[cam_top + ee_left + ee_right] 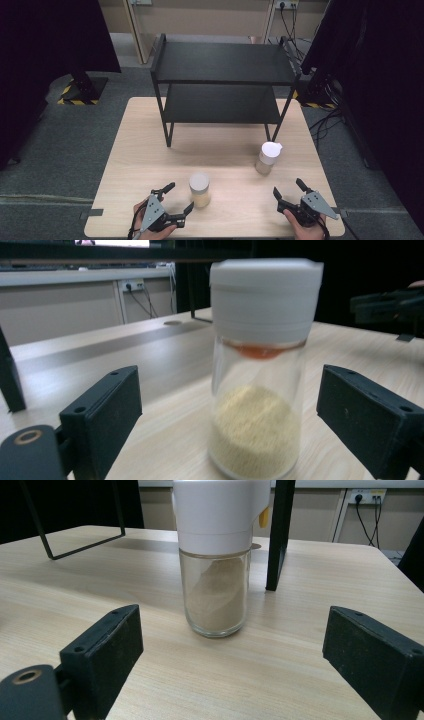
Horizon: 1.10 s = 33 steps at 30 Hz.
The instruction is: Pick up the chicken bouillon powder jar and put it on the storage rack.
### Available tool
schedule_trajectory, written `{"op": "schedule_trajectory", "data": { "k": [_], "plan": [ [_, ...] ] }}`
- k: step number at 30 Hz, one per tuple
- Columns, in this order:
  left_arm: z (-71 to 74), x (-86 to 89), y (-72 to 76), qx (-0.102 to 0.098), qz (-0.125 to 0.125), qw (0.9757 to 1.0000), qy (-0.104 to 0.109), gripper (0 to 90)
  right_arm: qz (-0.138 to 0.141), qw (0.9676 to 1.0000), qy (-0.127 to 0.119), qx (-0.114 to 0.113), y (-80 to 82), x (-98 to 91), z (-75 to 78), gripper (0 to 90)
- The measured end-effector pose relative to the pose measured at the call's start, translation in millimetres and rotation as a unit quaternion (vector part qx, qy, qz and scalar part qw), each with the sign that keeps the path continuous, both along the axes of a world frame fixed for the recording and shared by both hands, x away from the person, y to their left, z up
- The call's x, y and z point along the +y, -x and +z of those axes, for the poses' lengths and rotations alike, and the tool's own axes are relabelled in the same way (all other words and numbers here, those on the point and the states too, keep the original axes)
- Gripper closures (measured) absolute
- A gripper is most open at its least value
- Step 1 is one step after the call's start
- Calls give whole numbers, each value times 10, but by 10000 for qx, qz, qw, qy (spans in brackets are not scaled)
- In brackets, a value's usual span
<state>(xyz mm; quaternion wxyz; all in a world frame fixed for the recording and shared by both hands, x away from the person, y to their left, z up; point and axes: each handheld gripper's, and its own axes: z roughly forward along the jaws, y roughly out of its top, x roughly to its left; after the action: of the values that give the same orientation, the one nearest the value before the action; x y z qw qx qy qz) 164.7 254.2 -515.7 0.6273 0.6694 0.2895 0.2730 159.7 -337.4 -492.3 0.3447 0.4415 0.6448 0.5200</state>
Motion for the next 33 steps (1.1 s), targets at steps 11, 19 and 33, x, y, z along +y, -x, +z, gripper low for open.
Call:
{"op": "schedule_trajectory", "data": {
  "k": [11, 19, 33],
  "plan": [
    [113, -96, -210, -100, -330, 9994, 6, 150, -24, 10000, -17, 48, -9, 4, 12, 93],
    [119, -184, -324, -63, -445, 9990, 40, 224, -16, 10000, 14, 45, -9, 9, 14, 94],
    [149, -254, -313, -157, -391, 9991, -91, 336, -29, 9999, -21, 141, -34, 3, 38, 92]
  ]
}}
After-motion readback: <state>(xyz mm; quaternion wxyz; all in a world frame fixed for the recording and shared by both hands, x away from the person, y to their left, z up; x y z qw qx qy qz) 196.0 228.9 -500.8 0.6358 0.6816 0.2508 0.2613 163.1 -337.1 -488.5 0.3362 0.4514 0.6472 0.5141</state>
